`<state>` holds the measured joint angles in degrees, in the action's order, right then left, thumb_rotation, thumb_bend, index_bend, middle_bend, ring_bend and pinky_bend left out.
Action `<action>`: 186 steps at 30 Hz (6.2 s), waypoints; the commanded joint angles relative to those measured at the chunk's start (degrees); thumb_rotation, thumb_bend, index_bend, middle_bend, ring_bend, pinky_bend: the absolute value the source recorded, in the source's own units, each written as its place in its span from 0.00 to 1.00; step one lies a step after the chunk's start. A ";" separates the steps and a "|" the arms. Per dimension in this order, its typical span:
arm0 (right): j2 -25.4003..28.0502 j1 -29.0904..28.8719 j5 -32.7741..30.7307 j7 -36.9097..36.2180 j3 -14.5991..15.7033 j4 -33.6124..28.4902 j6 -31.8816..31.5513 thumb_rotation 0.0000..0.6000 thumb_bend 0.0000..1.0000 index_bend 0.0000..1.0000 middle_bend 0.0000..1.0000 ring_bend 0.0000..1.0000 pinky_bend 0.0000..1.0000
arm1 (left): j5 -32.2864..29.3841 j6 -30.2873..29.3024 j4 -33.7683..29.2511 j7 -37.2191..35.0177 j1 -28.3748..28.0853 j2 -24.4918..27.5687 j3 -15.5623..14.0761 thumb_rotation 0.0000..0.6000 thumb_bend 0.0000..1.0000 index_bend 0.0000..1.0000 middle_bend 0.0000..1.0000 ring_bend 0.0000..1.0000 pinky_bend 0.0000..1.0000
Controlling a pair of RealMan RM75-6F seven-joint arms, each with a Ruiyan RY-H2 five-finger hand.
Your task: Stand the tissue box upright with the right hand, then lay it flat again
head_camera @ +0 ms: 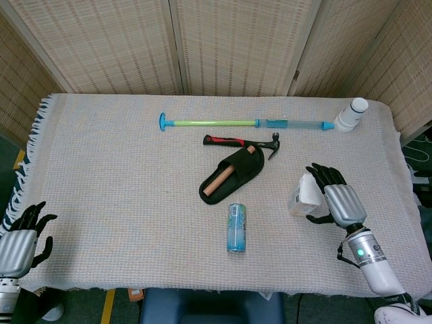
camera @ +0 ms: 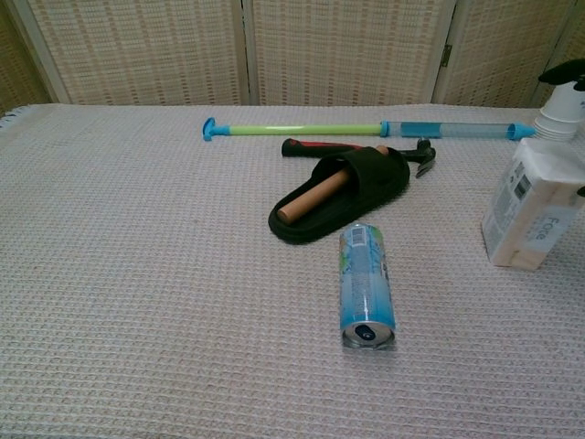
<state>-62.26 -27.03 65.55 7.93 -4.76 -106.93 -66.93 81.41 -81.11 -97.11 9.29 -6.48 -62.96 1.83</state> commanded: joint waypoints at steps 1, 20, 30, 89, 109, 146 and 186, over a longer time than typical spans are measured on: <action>1.63 -1.47 -5.57 3.82 -2.35 -1.47 2.26 1.00 0.06 0.00 0.00 0.04 0.00 | -0.02 0.00 0.00 0.00 0.00 0.00 0.03 1.00 0.53 0.25 0.00 0.00 0.20; -1.37 -6.80 -18.45 9.75 -4.89 4.23 9.17 1.00 0.06 0.00 0.06 0.13 0.00 | -0.37 0.26 0.25 0.21 -0.04 -0.21 0.06 1.00 0.53 0.25 0.00 0.00 0.19; -2.44 -8.19 -21.61 12.56 -4.88 4.90 8.79 1.00 0.06 0.13 0.16 0.23 0.00 | -0.44 0.30 0.38 0.19 -0.08 -0.25 0.13 1.00 0.53 0.25 0.00 0.00 0.20; -7.71 -7.41 -15.36 6.09 -5.12 11.37 7.63 1.00 0.06 0.47 0.39 0.44 0.01 | 0.05 0.55 0.19 0.22 -0.12 -0.16 -0.24 1.00 0.53 0.25 0.00 0.00 0.20; -23.01 -1.63 22.51 -80.00 -2.60 55.34 1.87 1.00 0.06 0.47 0.39 0.44 0.04 | 0.02 0.64 0.09 0.67 -0.15 -0.31 -0.29 1.00 0.53 0.25 0.00 0.00 0.19; -38.47 -1.10 21.57 -81.16 1.82 84.03 6.82 1.00 0.07 0.41 0.39 0.39 0.02 | -1.23 1.76 0.49 1.21 -0.57 -0.57 -0.20 1.00 0.53 0.25 0.00 0.00 0.19; -9.04 10.70 18.26 -30.76 -0.50 30.68 -14.84 1.00 0.00 0.00 0.06 0.07 0.00 | -1.57 2.06 1.13 1.03 -0.88 -1.04 -0.02 1.00 0.53 0.25 0.00 0.00 0.19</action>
<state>-75.06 -25.08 87.59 -52.64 -0.96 -63.53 -61.62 79.92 -79.15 -96.19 10.51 -7.30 -63.89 1.73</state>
